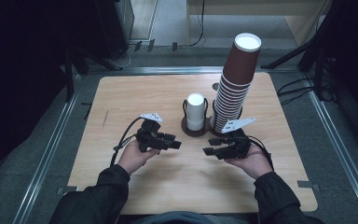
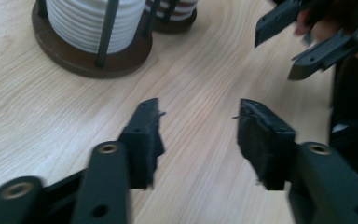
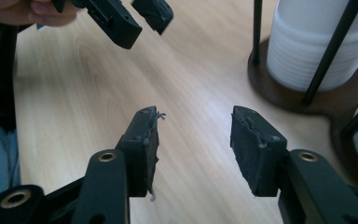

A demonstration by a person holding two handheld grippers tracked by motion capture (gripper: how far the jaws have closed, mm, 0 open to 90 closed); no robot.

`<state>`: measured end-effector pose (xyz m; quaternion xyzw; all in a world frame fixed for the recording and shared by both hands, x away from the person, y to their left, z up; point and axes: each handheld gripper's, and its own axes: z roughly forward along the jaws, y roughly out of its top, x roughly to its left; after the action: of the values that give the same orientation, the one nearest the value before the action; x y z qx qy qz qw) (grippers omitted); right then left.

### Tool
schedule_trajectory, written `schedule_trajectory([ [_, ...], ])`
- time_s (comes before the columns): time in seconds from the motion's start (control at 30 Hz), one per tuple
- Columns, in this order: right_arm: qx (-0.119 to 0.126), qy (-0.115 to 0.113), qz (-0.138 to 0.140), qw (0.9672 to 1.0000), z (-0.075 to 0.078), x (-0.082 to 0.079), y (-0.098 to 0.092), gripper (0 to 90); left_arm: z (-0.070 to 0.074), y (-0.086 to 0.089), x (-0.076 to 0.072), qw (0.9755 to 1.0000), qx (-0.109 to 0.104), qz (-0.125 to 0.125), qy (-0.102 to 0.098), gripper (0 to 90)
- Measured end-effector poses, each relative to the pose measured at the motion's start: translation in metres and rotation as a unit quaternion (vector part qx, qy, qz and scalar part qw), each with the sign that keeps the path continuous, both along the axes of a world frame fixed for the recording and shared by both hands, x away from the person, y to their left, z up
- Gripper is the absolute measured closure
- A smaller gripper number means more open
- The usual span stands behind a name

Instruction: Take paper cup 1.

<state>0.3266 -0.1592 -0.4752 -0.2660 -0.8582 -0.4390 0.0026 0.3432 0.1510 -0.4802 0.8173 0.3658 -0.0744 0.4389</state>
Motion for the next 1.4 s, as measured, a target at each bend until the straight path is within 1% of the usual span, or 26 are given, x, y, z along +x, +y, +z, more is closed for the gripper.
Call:
schedule_trajectory([
  [0.03,0.000,0.000,0.000,1.0000,0.000,0.000,0.000,52.2,0.000,0.000,0.000,1.0000,0.000,0.000,0.000,41.6],
  [0.07,0.006,-0.007,-0.001,1.0000,0.001,0.000,-0.001,52.5,0.000,0.002,0.001,0.9999,-0.009,0.003,0.004,41.6],
  [0.13,0.018,0.001,0.003,0.9998,0.001,0.001,-0.001,52.9,-0.001,0.004,0.002,0.9999,-0.010,0.003,0.001,33.8],
  [0.17,0.015,0.000,0.007,0.9999,0.000,0.001,-0.001,54.6,-0.001,0.005,0.003,0.9999,-0.010,0.004,0.000,30.9],
  [0.2,0.009,-0.003,0.008,0.9999,-0.001,0.000,-0.001,56.2,-0.001,0.004,0.003,0.9999,-0.009,0.005,0.005,28.5],
  [0.23,0.002,0.006,0.006,1.0000,-0.004,0.001,0.000,56.1,-0.001,0.003,0.004,0.9997,-0.013,0.012,0.017,25.3],
  [0.27,0.002,0.006,0.006,1.0000,-0.004,0.001,0.000,56.1,-0.001,0.003,0.004,0.9997,-0.013,0.012,0.017,25.4],
  [0.3,0.005,0.009,0.004,0.9999,-0.005,0.001,0.000,55.6,0.000,0.002,0.003,0.9998,-0.006,0.018,0.009,25.4],
  [0.33,0.008,0.005,0.004,0.9999,-0.005,0.001,0.001,54.1,0.000,0.001,0.002,0.9999,-0.004,0.013,0.002,25.4],
  [0.43,0.017,-0.002,0.001,0.9999,-0.004,0.001,0.000,51.8,0.000,0.000,0.001,0.9997,0.022,-0.001,-0.008,25.3],
  [0.5,0.023,0.010,-0.020,0.9995,-0.003,0.001,0.001,49.8,-0.001,-0.001,0.001,0.9992,0.038,-0.006,-0.014,27.3],
  [0.53,0.021,0.014,-0.021,0.9995,-0.002,0.001,0.000,49.6,-0.001,-0.001,0.001,0.9989,0.043,-0.007,-0.016,28.9],
  [0.57,0.010,-0.003,-0.015,0.9998,-0.001,0.001,0.000,48.5,0.000,-0.001,0.001,0.9987,0.046,-0.009,-0.019,31.6],
  [0.6,0.005,-0.008,-0.017,0.9998,0.000,0.000,0.000,47.6,0.001,0.000,0.001,0.9987,0.044,-0.011,-0.021,33.0],
  [0.63,0.004,-0.009,-0.019,0.9998,0.000,0.000,0.000,46.6,0.001,0.000,0.001,0.9983,0.047,-0.013,-0.031,34.0],
  [0.67,0.003,-0.008,-0.023,0.9997,0.001,0.001,0.000,46.8,0.001,0.000,0.001,0.9983,0.047,-0.013,-0.031,35.0],
  [0.7,0.003,-0.008,-0.023,0.9997,0.001,0.001,0.000,46.7,0.001,0.000,0.002,0.9975,0.058,-0.011,-0.038,35.6],
  [0.77,0.003,-0.009,-0.026,0.9996,0.001,0.001,0.000,46.7,0.002,0.000,0.001,0.9971,0.062,-0.010,-0.042,35.7],
  [0.83,0.003,-0.009,-0.030,0.9995,0.001,0.002,0.001,46.6,0.004,0.001,0.001,0.9955,0.075,-0.016,-0.056,37.8],
  [0.93,0.003,-0.006,-0.034,0.9994,0.000,0.002,0.001,46.6,0.006,0.001,0.002,0.9947,0.080,-0.017,-0.061,38.3],
  [1.0,0.004,-0.004,-0.035,0.9994,0.000,0.002,0.001,46.4,0.007,0.001,0.003,0.9955,0.078,-0.020,-0.052,38.3],
  [1.07,0.014,-0.002,-0.037,0.9992,0.002,0.002,0.001,45.4,0.009,0.001,0.003,0.9956,0.074,-0.023,-0.052,38.1],
  [1.17,0.019,-0.005,-0.037,0.9991,0.003,0.002,0.001,45.2,0.013,0.002,0.003,0.9948,0.075,-0.024,-0.065,38.0],
  [1.27,0.009,0.000,-0.039,0.9992,0.002,0.005,0.002,45.4,0.015,0.003,0.005,0.9939,0.080,-0.027,-0.071,38.0],
  [1.33,-0.006,-0.001,-0.051,0.9987,0.001,0.009,0.006,45.9,0.016,0.004,0.007,0.9926,0.087,-0.027,-0.080,37.8],
  [1.4,-0.007,-0.003,-0.054,0.9985,0.000,0.010,0.007,45.9,0.016,0.007,0.010,0.9927,0.089,-0.025,-0.077,37.4],
])
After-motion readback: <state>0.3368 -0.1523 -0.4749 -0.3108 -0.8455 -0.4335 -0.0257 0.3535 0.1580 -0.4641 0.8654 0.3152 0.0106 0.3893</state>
